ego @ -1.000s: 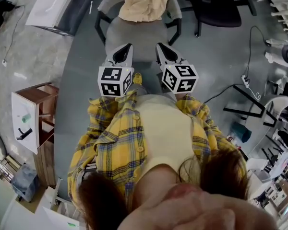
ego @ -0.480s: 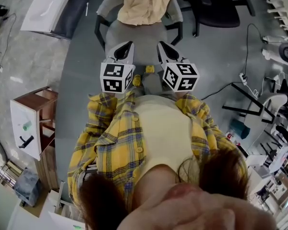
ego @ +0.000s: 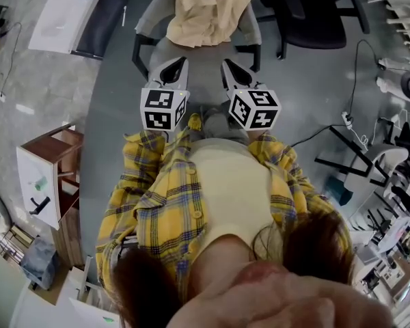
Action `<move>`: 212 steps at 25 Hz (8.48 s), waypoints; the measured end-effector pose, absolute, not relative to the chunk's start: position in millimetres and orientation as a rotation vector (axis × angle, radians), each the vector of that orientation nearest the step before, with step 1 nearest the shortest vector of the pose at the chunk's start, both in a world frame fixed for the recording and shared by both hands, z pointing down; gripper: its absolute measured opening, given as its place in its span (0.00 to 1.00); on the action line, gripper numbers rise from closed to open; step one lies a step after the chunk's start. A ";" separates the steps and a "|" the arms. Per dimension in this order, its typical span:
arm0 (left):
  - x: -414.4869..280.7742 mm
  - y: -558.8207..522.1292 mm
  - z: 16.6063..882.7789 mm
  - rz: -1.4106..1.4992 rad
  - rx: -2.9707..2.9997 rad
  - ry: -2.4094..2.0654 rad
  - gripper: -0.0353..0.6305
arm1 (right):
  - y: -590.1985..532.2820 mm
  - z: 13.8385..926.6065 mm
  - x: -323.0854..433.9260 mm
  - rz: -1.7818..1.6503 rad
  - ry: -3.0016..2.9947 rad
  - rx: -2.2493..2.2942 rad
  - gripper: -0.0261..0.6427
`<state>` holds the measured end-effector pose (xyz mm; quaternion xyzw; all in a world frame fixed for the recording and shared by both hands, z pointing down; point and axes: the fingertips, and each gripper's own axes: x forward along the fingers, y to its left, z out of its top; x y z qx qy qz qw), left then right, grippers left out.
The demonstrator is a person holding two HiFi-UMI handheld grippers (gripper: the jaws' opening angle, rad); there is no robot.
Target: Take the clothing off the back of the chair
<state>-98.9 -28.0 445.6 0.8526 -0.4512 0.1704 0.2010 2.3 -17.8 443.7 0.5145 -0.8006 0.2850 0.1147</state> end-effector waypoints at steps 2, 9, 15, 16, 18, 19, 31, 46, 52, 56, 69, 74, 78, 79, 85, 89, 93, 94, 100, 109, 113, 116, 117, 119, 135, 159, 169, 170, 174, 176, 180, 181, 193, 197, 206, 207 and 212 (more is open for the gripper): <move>-92.7 -40.8 450.0 0.487 2.379 -1.256 0.06 | -29.7 447.6 7.3 0.844 -2.343 1.499 0.06; -69.9 -78.9 463.5 0.519 2.362 -1.246 0.06 | -69.4 460.4 28.1 0.874 -2.328 1.483 0.06; -57.6 -114.0 468.4 0.533 2.358 -1.247 0.06 | -105.5 468.4 36.9 0.901 -2.346 1.444 0.06; -55.4 -118.9 470.1 0.536 2.357 -1.249 0.06 | -110.2 470.6 38.8 0.906 -2.345 1.436 0.06; -52.9 -128.8 474.1 0.541 2.357 -1.253 0.06 | -119.8 476.4 41.5 0.915 -2.338 1.427 0.06; -52.1 -134.0 476.4 0.546 2.356 -1.256 0.06 | -124.8 479.2 42.3 0.919 -2.335 1.425 0.06; -47.7 -182.5 501.8 0.607 2.340 -1.283 0.06 | -174.1 503.0 55.6 0.902 -2.309 1.424 0.06; -71.0 -233.9 539.2 0.678 2.283 -1.383 0.06 | -222.9 535.9 83.0 0.800 -2.202 1.536 0.07; -77.8 -253.0 546.7 0.676 2.264 -1.398 0.09 | -237.0 542.7 97.5 0.779 -2.154 1.594 0.11; -86.4 -261.5 552.8 0.687 2.245 -1.425 0.13 | -239.8 549.2 100.1 0.773 -2.129 1.613 0.25; -100.6 -269.3 562.6 0.699 2.214 -1.454 0.22 | -282.0 563.7 75.4 0.763 -2.164 1.579 0.37; -101.8 -278.7 565.5 0.686 2.212 -1.440 0.29 | -288.8 567.3 66.0 0.754 -2.165 1.575 0.38; -103.0 -291.2 566.5 0.648 2.197 -1.443 0.33 | -293.1 568.5 59.9 0.763 -2.166 1.566 0.37; -102.9 -295.0 567.2 0.637 2.194 -1.443 0.34 | -294.0 569.0 58.0 0.763 -2.168 1.562 0.37; -98.1 -314.4 572.5 0.609 2.196 -1.432 0.43 | -299.7 571.9 47.6 0.765 -2.172 1.546 0.37; -87.2 -322.1 575.5 0.619 2.216 -1.406 0.44 | -304.5 573.3 43.4 0.765 -2.171 1.545 0.37; -83.6 -329.4 578.5 0.640 2.214 -1.420 0.44 | -306.9 574.5 41.0 0.760 -2.163 1.544 0.37; -83.5 -330.8 578.4 0.641 2.211 -1.429 0.44 | -307.8 574.9 40.7 0.759 -2.160 1.541 0.35; -82.1 -331.0 579.0 0.659 2.219 -1.445 0.37 | -313.5 578.1 42.8 0.751 -2.144 1.535 0.19; -80.4 -322.5 574.3 0.666 2.236 -1.458 0.11 | -308.1 575.5 36.5 0.741 -2.161 1.517 0.08; -79.9 -315.7 568.2 0.661 2.263 -1.446 0.11 | -302.3 570.5 36.2 0.727 -2.172 1.517 0.08; -77.2 -309.2 562.1 0.641 2.281 -1.435 0.10 | -297.3 565.3 35.6 0.712 -2.183 1.511 0.08; -76.3 -307.0 559.5 0.634 2.287 -1.432 0.10 | -295.6 563.3 35.0 0.706 -2.186 1.510 0.08; -75.1 -302.8 553.5 0.623 2.302 -1.430 0.10 | -292.3 558.6 34.0 0.692 -2.192 1.510 0.08; -71.2 -264.4 475.6 0.432 2.412 -1.502 0.10 | -262.2 491.9 33.3 0.577 -2.297 1.580 0.07; -97.6 -194.1 308.7 0.097 2.612 -1.626 0.10 | -195.6 326.4 20.5 0.245 -2.533 1.718 0.07; -106.2 -158.5 257.9 -0.018 2.661 -1.659 0.10 | -162.4 278.9 20.5 0.145 -2.601 1.736 0.07; -106.8 -154.7 254.2 -0.024 2.663 -1.664 0.10 | -158.5 275.7 20.7 0.140 -2.607 1.734 0.07; -109.6 -140.3 242.4 -0.039 2.673 -1.688 0.10 | -145.0 267.0 20.9 0.136 -2.632 1.722 0.07; -111.0 -132.2 240.3 -0.042 2.677 -1.691 0.10 | -138.7 266.0 21.1 0.143 -2.640 1.719 0.07; -115.0 -117.4 242.5 -0.041 2.665 -1.695 0.10 | -126.2 268.0 21.1 0.160 -2.647 1.710 0.07; -115.6 -114.2 244.2 -0.039 2.659 -1.697 0.10 | -122.9 269.0 21.5 0.167 -2.648 1.707 0.07; -124.3 -87.7 266.7 0.010 2.596 -1.694 0.10 | -93.4 283.0 24.2 0.246 -2.645 1.676 0.07; -124.8 -80.9 270.7 0.027 2.588 -1.691 0.10 | -86.2 287.0 24.8 0.268 -2.644 1.666 0.07; -132.2 -79.4 275.6 0.047 2.569 -1.696 0.10 | -80.4 289.5 24.5 0.292 -2.646 1.654 0.07; -132.4 -79.4 275.1 0.045 2.571 -1.695 0.10 | -80.1 289.3 25.0 0.292 -2.645 1.654 0.07; -129.0 -75.9 274.1 0.040 2.583 -1.683 0.10 | -74.4 288.7 26.9 0.289 -2.642 1.652 0.07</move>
